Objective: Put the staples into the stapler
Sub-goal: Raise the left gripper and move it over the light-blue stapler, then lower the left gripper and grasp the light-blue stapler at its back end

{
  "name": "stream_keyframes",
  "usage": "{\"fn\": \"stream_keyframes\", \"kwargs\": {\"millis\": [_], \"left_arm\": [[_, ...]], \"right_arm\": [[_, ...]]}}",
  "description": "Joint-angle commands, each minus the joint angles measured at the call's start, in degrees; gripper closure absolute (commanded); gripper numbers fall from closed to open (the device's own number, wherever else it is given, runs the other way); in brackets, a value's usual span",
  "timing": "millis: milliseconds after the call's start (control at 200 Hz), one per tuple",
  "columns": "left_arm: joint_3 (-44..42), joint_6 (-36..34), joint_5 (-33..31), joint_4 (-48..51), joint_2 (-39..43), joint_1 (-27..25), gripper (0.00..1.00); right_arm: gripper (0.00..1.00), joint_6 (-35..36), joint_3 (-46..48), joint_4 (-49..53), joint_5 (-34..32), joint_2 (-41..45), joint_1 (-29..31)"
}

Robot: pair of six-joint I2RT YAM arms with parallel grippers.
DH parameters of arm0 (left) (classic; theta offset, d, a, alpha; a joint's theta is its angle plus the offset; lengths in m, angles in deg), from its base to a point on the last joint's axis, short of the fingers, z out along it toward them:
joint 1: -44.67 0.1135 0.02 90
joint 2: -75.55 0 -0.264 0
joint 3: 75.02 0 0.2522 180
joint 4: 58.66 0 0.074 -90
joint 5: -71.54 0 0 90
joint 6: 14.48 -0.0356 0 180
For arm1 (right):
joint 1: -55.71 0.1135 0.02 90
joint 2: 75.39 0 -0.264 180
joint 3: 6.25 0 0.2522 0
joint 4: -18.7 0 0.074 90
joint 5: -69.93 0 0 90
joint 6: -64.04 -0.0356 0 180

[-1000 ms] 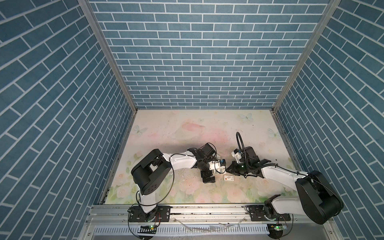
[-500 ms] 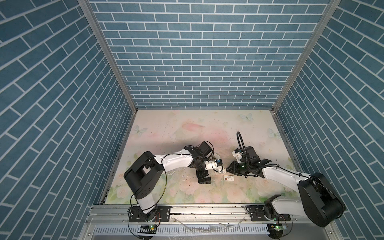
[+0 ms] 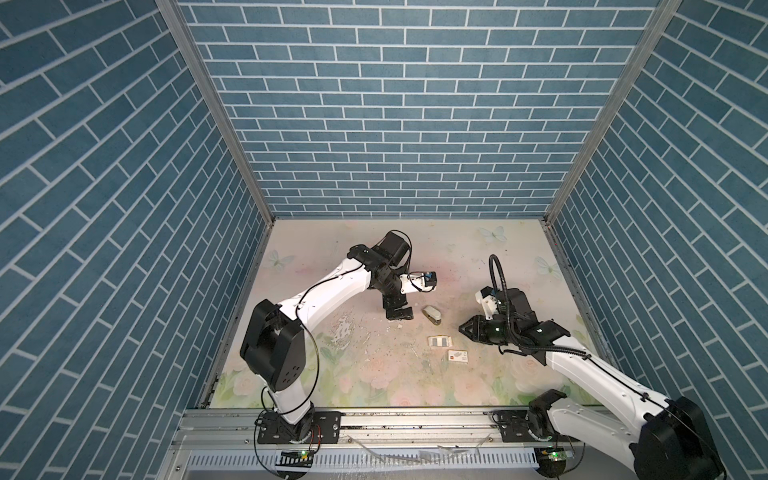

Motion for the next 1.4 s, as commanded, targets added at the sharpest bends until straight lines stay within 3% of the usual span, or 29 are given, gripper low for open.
{"fn": "stream_keyframes", "kwargs": {"millis": [0, 190, 435, 570, 735, 1020, 1395], "left_arm": [[0.6, -7.2, -2.6, 7.0, -3.5, 0.9, 0.01], [0.5, -10.9, -6.4, 4.3, -8.0, 1.0, 0.02], [3.4, -13.1, -8.7, 3.9, -12.7, 1.0, 0.12], [3.9, -14.6, -10.3, 4.4, -14.4, 1.0, 0.21], [3.8, -15.3, -11.5, 3.4, -15.9, 0.9, 0.41], [2.2, -14.7, -11.6, 0.9, -16.3, 0.7, 0.36], [2.0, -14.6, -10.3, 2.6, -16.2, 0.3, 0.51]], "right_arm": [[0.73, -1.4, -0.8, 4.9, -0.8, 1.9, -0.9], [0.74, -2.4, 0.0, 4.8, 0.0, 2.8, -2.3], [0.74, -2.3, -0.3, 4.1, 1.3, 1.8, -4.5], [0.75, -2.2, -0.3, 3.5, 1.9, 1.6, -5.9], [0.75, -2.2, -0.2, 3.1, 2.3, 1.9, -6.7], [0.76, -2.1, -0.2, 2.4, 2.7, 1.3, -7.5], [0.77, -2.1, -0.1, 1.0, 3.2, 0.1, -7.8]]}}
